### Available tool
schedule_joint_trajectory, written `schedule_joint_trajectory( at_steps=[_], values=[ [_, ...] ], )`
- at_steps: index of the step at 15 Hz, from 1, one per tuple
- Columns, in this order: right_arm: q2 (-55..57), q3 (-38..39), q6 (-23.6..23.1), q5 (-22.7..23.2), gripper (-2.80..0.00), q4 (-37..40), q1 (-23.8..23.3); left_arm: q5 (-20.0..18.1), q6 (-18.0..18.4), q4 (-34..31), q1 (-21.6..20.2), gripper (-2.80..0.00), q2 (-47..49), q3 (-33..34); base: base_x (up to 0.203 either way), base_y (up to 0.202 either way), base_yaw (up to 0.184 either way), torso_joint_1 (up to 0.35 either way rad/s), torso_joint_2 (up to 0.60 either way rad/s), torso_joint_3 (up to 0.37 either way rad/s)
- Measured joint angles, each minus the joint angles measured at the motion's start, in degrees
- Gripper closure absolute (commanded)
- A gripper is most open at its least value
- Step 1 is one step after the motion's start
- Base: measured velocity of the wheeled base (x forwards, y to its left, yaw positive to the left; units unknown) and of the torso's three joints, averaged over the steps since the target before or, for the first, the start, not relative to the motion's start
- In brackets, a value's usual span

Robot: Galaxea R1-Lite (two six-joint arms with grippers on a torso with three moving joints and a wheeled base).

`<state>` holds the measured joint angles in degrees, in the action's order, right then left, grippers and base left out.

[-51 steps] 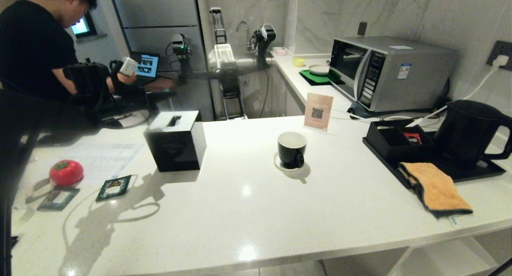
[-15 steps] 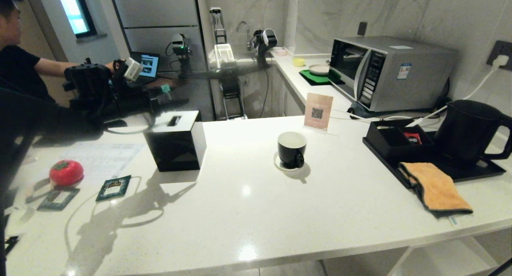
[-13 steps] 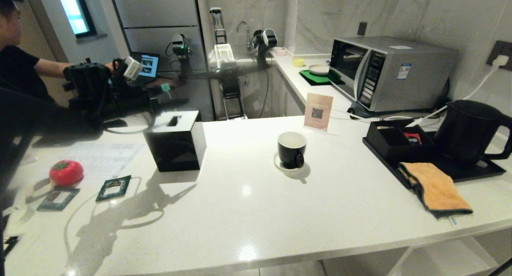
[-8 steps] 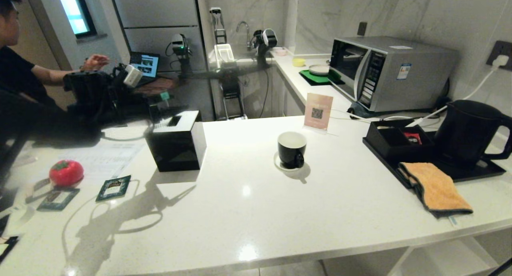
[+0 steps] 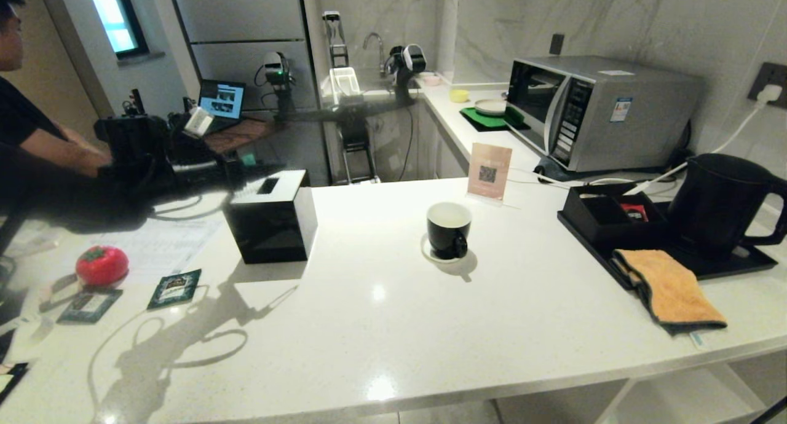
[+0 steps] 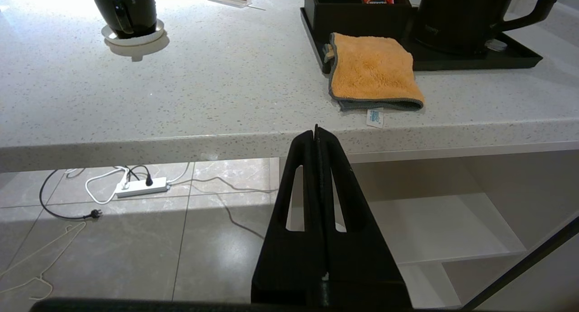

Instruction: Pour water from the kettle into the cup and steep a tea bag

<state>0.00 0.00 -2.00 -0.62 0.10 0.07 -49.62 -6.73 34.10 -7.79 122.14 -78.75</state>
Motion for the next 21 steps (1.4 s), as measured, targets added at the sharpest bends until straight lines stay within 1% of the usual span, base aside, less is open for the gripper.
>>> schedule_joint_trajectory(
  at_steps=[3, 8, 11, 13, 16, 19, 21],
  values=[
    [0.0, 0.0, 0.0, 0.0, 0.00, 0.0, 0.0, 2.7, -7.6, -1.1, 0.1, -2.80, -1.1, -0.1, 0.000, 0.000, 0.000, 0.000, 0.00, 0.000],
    [0.0, 0.0, 0.0, 0.0, 0.00, 0.0, 0.0, 4.0, -23.3, -1.3, 0.3, -2.80, -3.6, -0.3, 0.000, 0.000, 0.000, 0.000, 0.00, 0.000],
    [0.0, 0.0, 0.0, 0.0, 0.00, 0.0, 0.0, 6.6, -31.3, -2.9, 0.8, -2.80, -5.0, -0.3, 0.000, 0.000, 0.000, 0.000, 0.00, 0.000],
    [0.0, 0.0, 0.0, 0.0, 0.00, 0.0, 0.0, 8.0, -35.8, -3.4, 1.3, -2.80, -5.7, -0.3, 0.000, 0.000, 0.000, 0.000, 0.00, 0.000],
    [0.0, 0.0, 0.0, 0.0, 0.00, 0.0, 0.0, 8.3, -42.9, -4.8, 2.1, -2.80, -6.9, -0.4, 0.000, 0.000, 0.000, 0.000, 0.00, 0.000],
    [0.0, 0.0, 0.0, 0.0, 0.00, 0.0, 0.0, 8.5, -47.2, -7.1, 2.8, -2.80, -7.9, -0.5, 0.000, 0.000, 0.000, 0.000, 0.00, 0.000],
    [0.0, 0.0, 0.0, 0.0, 0.00, 0.0, 0.0, 9.4, -52.1, -7.3, 3.3, -2.80, -8.7, -0.5, 0.000, 0.000, 0.000, 0.000, 0.00, 0.000]
  ],
)
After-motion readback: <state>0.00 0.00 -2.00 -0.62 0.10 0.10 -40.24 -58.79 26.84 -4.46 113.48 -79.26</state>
